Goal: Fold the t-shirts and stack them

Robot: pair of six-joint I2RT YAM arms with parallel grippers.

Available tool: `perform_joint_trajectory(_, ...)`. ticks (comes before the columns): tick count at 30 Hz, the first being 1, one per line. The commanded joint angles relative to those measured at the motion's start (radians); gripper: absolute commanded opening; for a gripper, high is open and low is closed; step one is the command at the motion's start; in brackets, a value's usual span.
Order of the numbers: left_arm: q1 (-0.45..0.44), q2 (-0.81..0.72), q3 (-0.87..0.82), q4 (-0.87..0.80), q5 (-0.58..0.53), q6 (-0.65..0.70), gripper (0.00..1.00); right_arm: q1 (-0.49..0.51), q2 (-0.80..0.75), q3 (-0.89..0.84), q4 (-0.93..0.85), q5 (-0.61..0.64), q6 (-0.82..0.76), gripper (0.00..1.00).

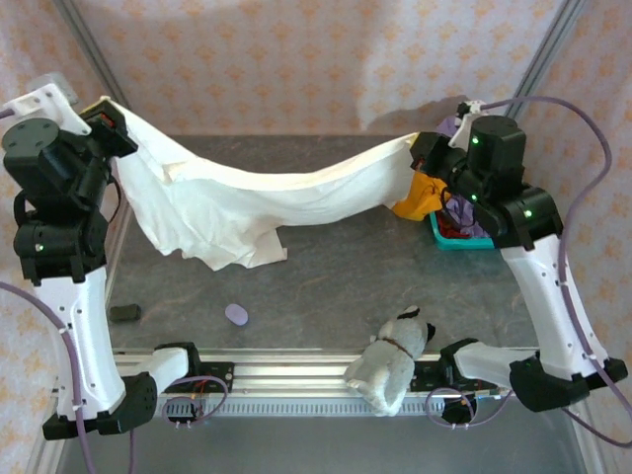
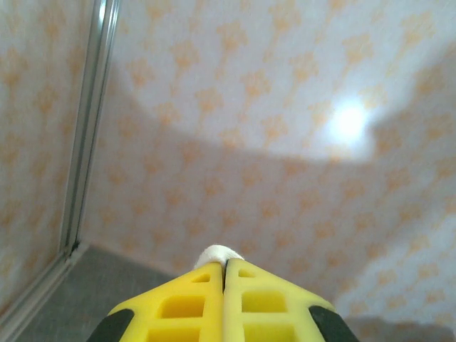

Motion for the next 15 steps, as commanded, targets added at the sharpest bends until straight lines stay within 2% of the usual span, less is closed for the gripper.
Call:
perform_joint_trajectory(1,0.005,-0.029,0.045,0.119,-0.040,0.032,0.00,0.009,-0.068,0.040,0.138,0.094,-0.059,0.00)
perform_joint_trajectory(6,0.003,-0.054,0.079,0.170,-0.032,0.071,0.00,0.016,-0.106,0.073,0.239,0.121,-0.114,0.00)
perform_joint_trajectory(9,0.004,-0.100,0.038,0.296,-0.005,0.082,0.00,0.019,-0.118,0.071,0.311,0.120,-0.099,0.00)
perform_joint_trajectory(12,0.004,-0.131,0.019,0.390,-0.065,0.098,0.00,0.038,-0.104,0.098,0.353,0.114,-0.091,0.00)
perform_joint_trajectory(15,0.003,-0.097,0.119,0.345,-0.108,0.152,0.00,0.051,-0.081,0.165,0.348,0.134,-0.121,0.00)
